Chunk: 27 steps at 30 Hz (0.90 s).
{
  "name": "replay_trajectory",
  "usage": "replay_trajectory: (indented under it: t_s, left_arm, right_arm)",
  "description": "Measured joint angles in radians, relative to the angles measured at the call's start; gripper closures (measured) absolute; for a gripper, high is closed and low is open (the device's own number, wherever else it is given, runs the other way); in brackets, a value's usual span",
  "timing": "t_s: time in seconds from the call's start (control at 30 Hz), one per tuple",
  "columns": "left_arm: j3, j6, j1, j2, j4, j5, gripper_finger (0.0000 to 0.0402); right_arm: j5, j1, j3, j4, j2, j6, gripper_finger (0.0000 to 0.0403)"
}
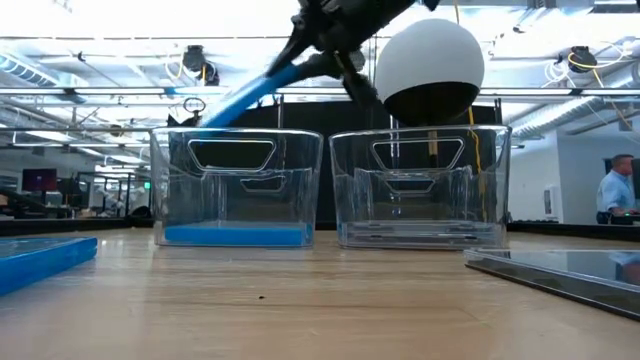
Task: Pick & place jewel cases by type
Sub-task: Put the blue cd case into the left transparent bin
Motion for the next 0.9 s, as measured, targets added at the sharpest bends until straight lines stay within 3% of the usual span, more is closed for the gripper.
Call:
replay_trajectory:
  t_s: [0.3,0.6,0.8,0.9]
  left_arm:
    - [-0.006,-0.065,-0.047,0.0,-0.029,-0.026,0.03]
    - [-0.039,-0.08,-0.033,-0.002,-0.048,-0.008,0.03]
    - [-0.039,-0.076,-0.033,-0.002,-0.045,-0.01,0.03]
    - [-0.039,-0.076,-0.036,-0.002,-0.048,-0.008,0.03]
  right_arm:
    - [-0.063,0.019,-0.002,-0.008,0.115,0.195,0.0379]
    - [-0.105,-0.007,-0.002,-0.035,0.121,0.331,0.0379]
    - [-0.149,-0.026,-0.001,-0.039,0.129,0.344,0.0376]
    - [-0.183,-0.029,-0.001,-0.033,0.141,0.352,0.0353]
